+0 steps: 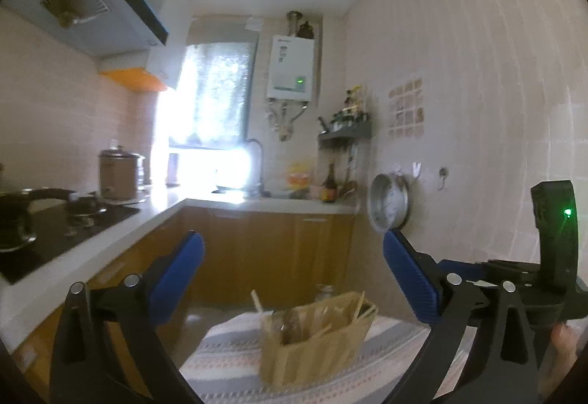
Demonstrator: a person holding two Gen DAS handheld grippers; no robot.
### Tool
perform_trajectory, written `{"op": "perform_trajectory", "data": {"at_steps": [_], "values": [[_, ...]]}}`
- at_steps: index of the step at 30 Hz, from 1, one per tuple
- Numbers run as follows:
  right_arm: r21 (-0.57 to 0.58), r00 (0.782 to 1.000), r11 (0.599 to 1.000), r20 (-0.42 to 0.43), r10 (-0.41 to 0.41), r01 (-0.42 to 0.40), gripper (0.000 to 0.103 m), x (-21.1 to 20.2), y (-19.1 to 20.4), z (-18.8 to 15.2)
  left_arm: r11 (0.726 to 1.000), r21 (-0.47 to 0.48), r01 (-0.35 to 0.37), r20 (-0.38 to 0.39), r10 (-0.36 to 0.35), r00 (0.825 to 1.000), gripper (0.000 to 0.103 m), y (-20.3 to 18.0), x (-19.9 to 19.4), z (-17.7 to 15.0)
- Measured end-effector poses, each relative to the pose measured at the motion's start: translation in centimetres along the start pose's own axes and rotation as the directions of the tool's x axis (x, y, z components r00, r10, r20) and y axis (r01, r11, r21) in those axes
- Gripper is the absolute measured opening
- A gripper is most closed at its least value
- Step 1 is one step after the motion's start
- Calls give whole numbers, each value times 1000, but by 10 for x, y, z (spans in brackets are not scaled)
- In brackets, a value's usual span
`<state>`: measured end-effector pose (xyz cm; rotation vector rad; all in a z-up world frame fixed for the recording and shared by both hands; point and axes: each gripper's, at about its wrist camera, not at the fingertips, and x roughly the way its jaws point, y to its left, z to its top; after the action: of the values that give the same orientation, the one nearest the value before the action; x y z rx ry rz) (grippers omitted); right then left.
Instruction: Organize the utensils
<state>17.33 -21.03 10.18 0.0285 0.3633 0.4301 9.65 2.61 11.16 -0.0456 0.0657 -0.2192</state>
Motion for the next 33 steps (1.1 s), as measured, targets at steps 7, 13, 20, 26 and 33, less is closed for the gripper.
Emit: {"op": "perform_trajectory", "data": {"at_steps": [7,13,20,26,33], "values": [[22,999,999,-41,-36,36,72,-18,-5,-48,993,53,-105,-100,110,989,95,-27,-28,-34],[19,994,994,-27,-103,104,72,-21,-5,-83,975,98,-198,-145,211,967,95,-33,-29,-76],[59,993,991,-31,-115,117,80,-9,-10,-111,960,78,-270,-138,278,950,95,-33,-33,-106],[60,988,990,-96,-123,129,82,21,-10,-142,955,85,-283,-221,296,929,95,-33,-15,-142],[42,979,983,-110,-174,179,82,40,-12,-169,937,40,-347,-294,343,892,95,-22,0,-176]]}}
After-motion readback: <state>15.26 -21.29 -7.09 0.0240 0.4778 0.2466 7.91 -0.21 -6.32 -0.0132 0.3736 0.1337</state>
